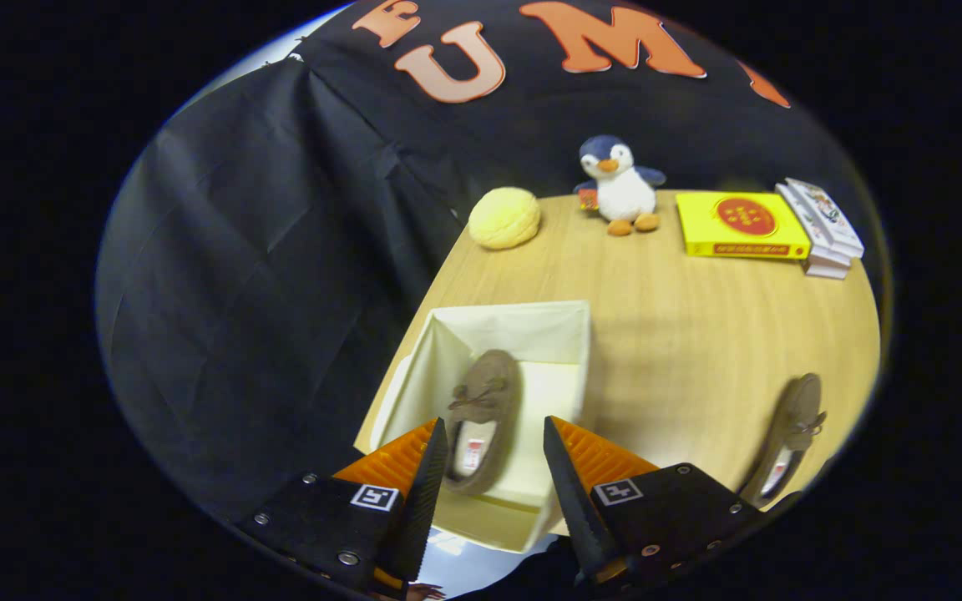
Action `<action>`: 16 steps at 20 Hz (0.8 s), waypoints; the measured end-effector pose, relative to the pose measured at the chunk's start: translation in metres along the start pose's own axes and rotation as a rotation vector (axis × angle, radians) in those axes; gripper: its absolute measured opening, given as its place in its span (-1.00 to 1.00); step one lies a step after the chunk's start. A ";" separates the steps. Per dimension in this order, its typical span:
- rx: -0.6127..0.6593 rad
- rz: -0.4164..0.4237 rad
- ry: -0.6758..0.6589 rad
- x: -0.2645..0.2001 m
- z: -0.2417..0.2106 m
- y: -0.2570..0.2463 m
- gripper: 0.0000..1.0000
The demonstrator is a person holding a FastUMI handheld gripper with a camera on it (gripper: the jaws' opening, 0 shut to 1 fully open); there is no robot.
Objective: Open the storage box then place both shoes into the box .Put the left shoe in first, then the right shoe, with the right side of both shoes facing outward in a uniform manner.
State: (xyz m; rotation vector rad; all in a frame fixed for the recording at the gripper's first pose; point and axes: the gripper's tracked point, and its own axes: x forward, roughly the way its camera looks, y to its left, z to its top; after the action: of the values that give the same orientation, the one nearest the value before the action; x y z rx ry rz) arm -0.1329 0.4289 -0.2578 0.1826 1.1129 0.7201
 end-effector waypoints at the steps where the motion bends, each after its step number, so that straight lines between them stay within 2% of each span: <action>1: -0.022 -0.020 -0.025 -0.011 -0.001 -0.020 0.45; 4: -0.032 -0.090 -0.038 -0.036 -0.023 -0.082 0.61; 7: -0.005 -0.200 -0.034 -0.052 -0.046 -0.157 0.89; 12: 0.017 -0.341 0.004 -0.072 -0.093 -0.250 0.94; 16: 0.024 -0.393 0.058 -0.065 -0.129 -0.301 0.90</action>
State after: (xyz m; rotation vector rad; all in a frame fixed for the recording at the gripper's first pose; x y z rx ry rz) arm -0.1289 0.1322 -0.4112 -0.0379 1.1694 0.3629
